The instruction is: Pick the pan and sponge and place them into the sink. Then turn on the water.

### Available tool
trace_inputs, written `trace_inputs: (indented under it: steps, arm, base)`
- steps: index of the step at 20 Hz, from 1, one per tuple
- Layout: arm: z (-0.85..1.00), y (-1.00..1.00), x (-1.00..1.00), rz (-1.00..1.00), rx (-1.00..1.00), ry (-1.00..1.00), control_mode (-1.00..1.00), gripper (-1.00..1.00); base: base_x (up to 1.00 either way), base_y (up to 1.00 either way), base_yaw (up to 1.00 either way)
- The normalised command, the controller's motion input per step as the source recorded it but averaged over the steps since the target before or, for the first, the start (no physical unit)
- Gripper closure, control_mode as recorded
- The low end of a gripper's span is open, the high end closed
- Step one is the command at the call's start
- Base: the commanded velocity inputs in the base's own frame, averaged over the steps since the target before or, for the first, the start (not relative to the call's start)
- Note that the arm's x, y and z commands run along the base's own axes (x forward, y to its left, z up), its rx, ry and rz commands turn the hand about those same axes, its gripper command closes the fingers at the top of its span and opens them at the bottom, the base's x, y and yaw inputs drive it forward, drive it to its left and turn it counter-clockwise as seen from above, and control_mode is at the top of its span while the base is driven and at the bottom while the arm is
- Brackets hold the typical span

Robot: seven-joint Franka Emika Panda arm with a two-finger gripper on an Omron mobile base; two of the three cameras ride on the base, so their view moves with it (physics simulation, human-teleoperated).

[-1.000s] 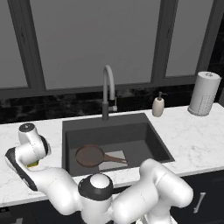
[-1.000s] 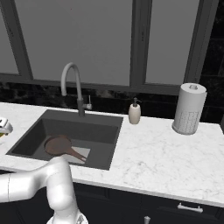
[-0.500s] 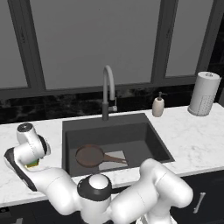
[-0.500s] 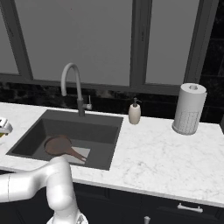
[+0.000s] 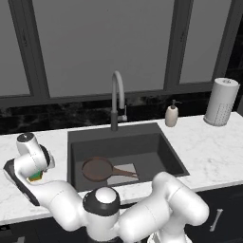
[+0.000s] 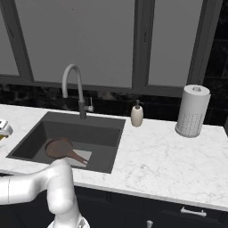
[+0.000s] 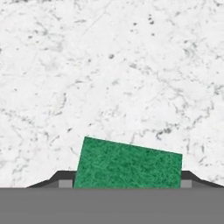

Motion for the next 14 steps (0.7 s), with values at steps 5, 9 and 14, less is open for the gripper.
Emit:
trace_inputs:
  steps: [5, 9, 14]
  arm:
    - [-0.2, -0.5, -0.43, -0.27, 0.17, -0.01, -1.0, 1.0]
    - [0.0, -0.8, -0.66, -0.47, 0.1, 0.0, -1.0, 1.0]
    - [0.04, -0.87, -0.59, -0.47, 0.04, 0.0, -1.0, 1.0]
  base:
    - [0.0, 0.0, 0.0]
    - [0.0, 0.0, 0.0]
    - [0.0, 0.0, 0.0]
